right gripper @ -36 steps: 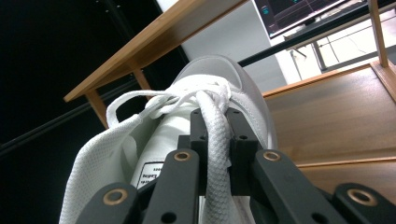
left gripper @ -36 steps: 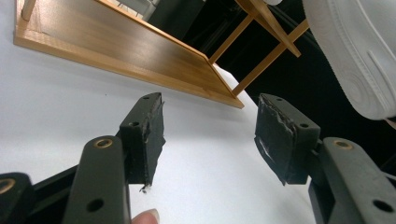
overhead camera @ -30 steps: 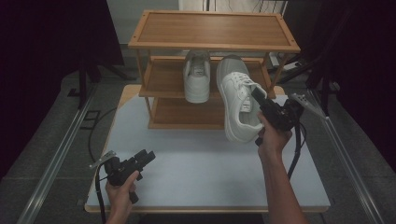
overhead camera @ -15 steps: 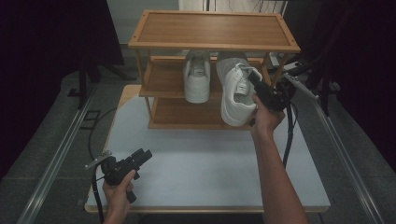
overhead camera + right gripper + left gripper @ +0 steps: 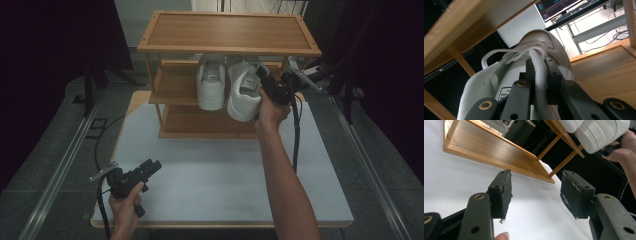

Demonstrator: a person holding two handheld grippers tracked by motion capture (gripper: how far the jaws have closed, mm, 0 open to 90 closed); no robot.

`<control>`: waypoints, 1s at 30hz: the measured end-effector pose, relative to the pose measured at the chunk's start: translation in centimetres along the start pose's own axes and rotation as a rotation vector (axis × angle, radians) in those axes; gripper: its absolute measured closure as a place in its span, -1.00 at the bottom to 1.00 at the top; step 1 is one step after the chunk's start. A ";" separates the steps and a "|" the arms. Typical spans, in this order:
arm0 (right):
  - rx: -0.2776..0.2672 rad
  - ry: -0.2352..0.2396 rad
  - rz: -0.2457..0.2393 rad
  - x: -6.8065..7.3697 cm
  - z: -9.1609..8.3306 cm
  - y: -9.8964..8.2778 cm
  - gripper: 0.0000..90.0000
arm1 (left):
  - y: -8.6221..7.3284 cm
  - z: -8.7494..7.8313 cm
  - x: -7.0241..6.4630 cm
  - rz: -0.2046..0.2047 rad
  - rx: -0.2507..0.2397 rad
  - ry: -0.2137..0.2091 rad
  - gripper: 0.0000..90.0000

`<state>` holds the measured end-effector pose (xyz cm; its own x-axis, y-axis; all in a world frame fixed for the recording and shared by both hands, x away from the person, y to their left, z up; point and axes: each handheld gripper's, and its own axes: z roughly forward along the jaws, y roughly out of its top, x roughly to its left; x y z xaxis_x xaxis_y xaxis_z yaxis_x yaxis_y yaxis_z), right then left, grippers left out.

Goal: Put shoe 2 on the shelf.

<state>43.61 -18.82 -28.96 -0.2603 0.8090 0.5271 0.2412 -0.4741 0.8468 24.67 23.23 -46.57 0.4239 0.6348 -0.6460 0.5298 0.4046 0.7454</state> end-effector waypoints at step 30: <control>-0.002 -0.050 -0.005 -0.2 3.9 -0.2 0.69 | 0.0 -0.2 0.3 -0.006 -0.004 -0.013 -0.06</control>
<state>47.30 -17.49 -29.53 -0.2148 0.8278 0.5183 0.2384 -0.4701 0.8498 24.64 23.52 -46.71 0.4298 0.6238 -0.6528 0.5299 0.4111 0.7418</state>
